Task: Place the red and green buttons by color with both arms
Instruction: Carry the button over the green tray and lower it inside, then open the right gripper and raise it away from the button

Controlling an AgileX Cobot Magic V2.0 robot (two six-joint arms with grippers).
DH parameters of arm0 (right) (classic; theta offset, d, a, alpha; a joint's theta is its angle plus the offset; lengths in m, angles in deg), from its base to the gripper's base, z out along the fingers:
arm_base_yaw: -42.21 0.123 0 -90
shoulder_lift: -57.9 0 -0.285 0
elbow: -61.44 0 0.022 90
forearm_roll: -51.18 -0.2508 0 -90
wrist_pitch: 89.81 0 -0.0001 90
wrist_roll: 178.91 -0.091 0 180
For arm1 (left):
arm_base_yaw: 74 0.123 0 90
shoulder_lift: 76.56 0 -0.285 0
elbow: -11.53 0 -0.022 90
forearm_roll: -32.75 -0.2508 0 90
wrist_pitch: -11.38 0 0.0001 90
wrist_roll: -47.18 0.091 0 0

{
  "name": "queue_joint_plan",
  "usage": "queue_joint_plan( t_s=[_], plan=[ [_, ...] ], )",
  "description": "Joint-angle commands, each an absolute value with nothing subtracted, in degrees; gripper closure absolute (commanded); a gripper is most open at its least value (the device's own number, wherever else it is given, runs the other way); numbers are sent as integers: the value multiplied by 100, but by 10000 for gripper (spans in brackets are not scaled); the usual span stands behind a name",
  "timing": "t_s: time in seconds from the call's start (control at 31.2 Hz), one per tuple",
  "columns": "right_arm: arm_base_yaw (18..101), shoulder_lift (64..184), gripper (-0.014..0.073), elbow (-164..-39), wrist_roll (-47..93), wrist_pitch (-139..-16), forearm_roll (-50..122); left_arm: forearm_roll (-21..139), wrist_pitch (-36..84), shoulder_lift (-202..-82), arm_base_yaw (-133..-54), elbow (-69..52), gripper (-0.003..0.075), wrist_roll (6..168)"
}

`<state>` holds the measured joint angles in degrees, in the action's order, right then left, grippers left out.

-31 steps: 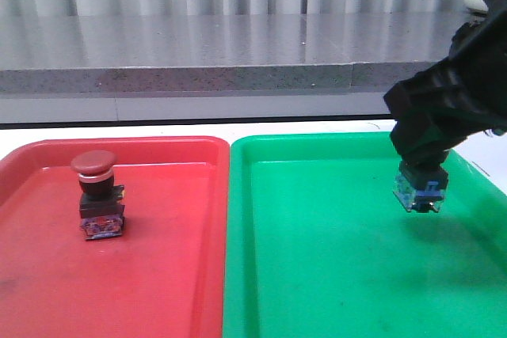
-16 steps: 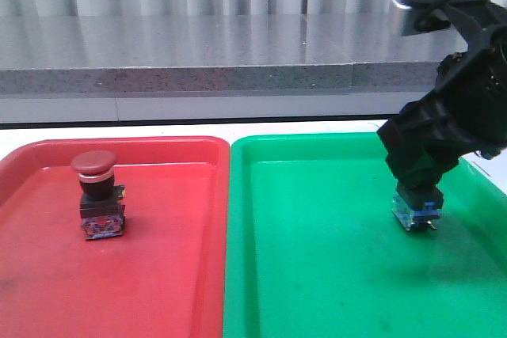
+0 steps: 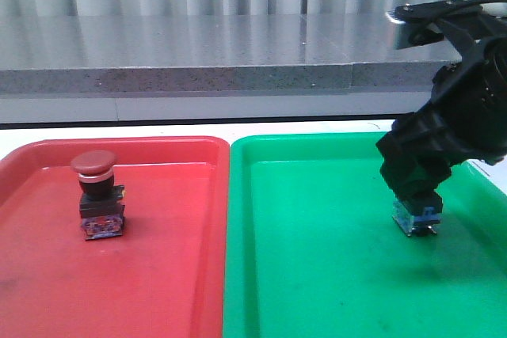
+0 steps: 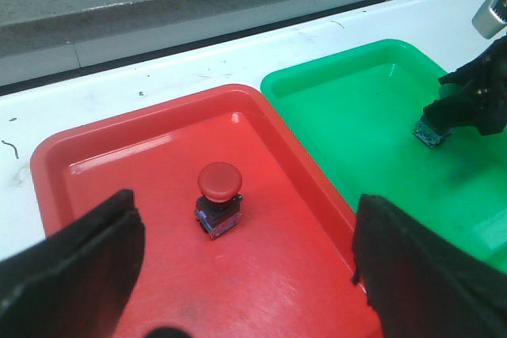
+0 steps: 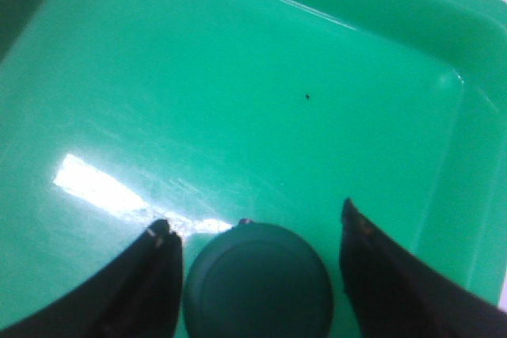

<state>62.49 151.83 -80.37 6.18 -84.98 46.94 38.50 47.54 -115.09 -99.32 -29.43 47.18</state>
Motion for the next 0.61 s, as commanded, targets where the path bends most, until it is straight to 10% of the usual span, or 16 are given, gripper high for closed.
queue_joint_plan(
  t_s=[0.0,0.58],
  plan=[
    [6261,14985,-7,-8181,682,-8851,4755,3911,4343,-11514,-9904,-2784,187,4681],
    [6261,13020,-20,-8225,682,-7786,4666,3911,4343,-11514,-9904,-2784,187,4681]
  ],
)
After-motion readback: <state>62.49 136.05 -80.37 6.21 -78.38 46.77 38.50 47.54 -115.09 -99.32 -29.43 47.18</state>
